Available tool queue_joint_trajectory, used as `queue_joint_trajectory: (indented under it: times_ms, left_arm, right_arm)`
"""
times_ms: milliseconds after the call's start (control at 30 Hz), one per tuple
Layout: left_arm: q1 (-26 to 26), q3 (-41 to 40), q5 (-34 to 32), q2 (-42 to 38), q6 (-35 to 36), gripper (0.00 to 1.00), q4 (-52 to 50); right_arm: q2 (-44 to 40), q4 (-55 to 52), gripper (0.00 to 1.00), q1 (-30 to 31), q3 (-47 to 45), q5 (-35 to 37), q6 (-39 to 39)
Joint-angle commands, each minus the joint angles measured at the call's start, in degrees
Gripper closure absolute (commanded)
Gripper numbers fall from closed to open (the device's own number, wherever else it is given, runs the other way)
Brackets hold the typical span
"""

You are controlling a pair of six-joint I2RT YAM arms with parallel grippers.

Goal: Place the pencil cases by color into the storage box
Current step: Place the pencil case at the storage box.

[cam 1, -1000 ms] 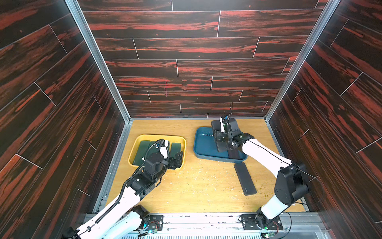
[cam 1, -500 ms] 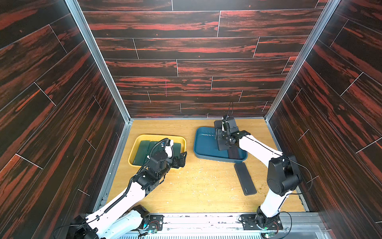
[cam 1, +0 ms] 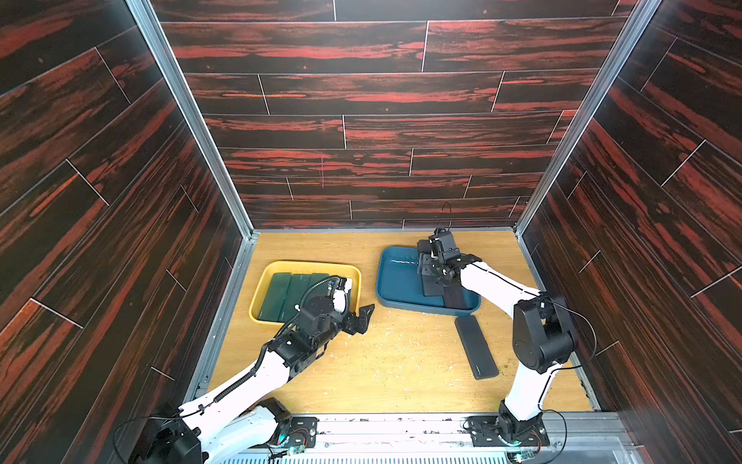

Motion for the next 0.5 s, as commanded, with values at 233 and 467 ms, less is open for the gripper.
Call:
queue_joint_trajectory:
  times_ms: [233, 467]
  left_arm:
    - [-1.7, -1.5, 2.2, 1.5, 9.1, 0.05, 4.1]
    - [-1.7, -1.7, 2.0, 3.6, 8.9, 0.05, 6.0]
  right_arm:
    - [5.9, -3.3, 0.50, -0.1, 4.1, 1.7, 0.7]
    - [8.2, -5.2, 0.50, 0.0, 5.0, 1.4, 2.2]
